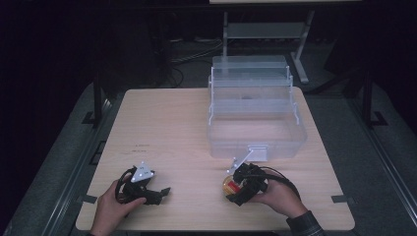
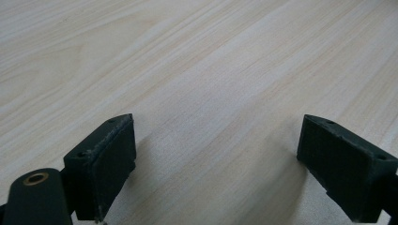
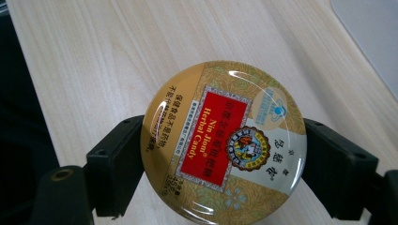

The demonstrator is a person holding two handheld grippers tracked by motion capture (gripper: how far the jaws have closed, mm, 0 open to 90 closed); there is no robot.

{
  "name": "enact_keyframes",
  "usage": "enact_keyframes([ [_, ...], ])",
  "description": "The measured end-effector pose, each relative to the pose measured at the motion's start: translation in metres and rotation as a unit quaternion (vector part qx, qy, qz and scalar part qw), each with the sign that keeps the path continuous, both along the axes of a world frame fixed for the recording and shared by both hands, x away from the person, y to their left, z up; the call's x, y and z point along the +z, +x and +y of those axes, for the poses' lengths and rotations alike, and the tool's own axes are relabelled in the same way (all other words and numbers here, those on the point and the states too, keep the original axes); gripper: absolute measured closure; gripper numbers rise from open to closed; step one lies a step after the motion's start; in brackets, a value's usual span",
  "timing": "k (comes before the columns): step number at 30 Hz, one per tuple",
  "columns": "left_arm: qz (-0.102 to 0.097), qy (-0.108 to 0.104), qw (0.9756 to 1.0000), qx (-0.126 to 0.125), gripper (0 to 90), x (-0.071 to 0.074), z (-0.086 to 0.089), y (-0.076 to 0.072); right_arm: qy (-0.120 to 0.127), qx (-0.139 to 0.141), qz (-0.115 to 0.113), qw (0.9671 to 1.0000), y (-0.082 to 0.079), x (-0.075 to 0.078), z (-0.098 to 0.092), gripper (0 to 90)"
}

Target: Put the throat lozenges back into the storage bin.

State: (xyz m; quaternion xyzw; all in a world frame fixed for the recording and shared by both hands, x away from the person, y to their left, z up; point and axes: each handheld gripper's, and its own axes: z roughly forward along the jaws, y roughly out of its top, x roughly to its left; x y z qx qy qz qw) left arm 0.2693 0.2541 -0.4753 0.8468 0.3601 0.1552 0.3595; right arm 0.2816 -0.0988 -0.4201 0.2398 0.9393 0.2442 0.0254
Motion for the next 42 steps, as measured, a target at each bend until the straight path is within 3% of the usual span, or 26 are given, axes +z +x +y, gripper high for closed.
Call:
enact_keyframes([
  [42, 0.001, 0.000, 1.0000, 0.000, 11.2, 0.000, 0.000, 0.000, 0.007, -0.020, -0.016, 0.9996, -0.001, 0.034, -0.044, 19.8],
])
